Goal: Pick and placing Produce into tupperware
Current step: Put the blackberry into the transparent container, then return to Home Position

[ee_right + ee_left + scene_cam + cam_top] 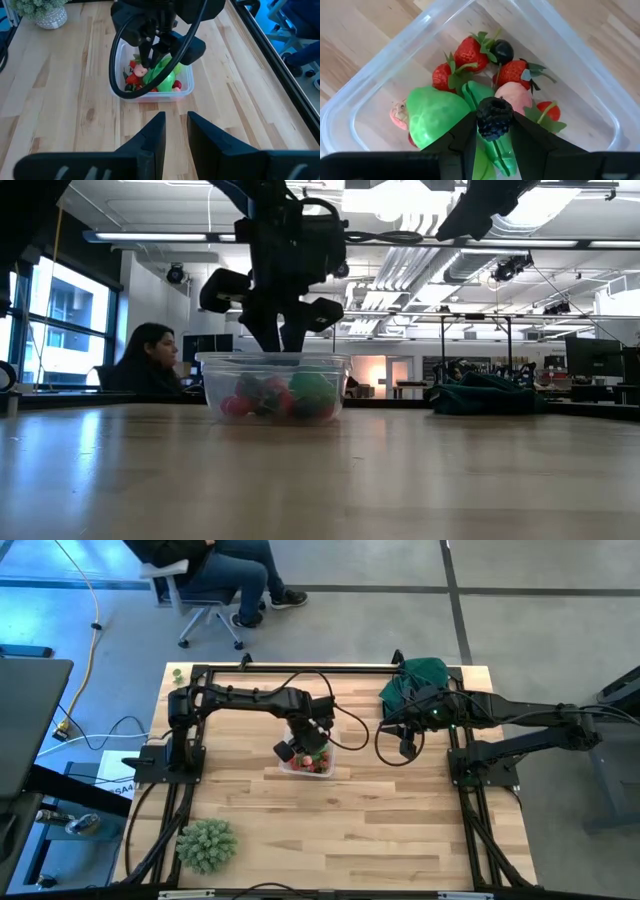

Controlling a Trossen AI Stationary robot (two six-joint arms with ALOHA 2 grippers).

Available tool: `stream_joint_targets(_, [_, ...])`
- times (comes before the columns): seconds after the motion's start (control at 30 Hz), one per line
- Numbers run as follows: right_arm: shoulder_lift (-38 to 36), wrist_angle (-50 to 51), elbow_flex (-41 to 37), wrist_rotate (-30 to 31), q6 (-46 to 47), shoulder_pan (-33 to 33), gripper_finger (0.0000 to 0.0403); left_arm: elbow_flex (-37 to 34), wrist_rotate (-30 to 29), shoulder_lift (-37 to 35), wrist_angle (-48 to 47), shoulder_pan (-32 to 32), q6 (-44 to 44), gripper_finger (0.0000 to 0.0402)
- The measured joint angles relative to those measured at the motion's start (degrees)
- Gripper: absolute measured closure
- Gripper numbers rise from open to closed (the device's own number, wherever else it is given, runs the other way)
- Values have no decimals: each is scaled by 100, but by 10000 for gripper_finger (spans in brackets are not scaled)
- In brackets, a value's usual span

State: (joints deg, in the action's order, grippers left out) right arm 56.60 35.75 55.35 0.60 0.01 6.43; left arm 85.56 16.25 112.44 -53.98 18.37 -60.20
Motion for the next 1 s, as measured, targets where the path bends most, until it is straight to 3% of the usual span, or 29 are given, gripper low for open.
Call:
stream_joint_targets(0.37, [0, 2, 0, 0, 0, -1, 334, 0, -276, 0, 31, -4, 13, 294])
stream_joint_targets(0.73, [0, 1, 0, 0, 0, -2, 334, 2, -321, 0, 35, -52, 482, 178])
stream_joint_targets(1.0, [-1, 1, 0, 0, 0, -2, 334, 335, -208, 7, -478, -52, 709, 161])
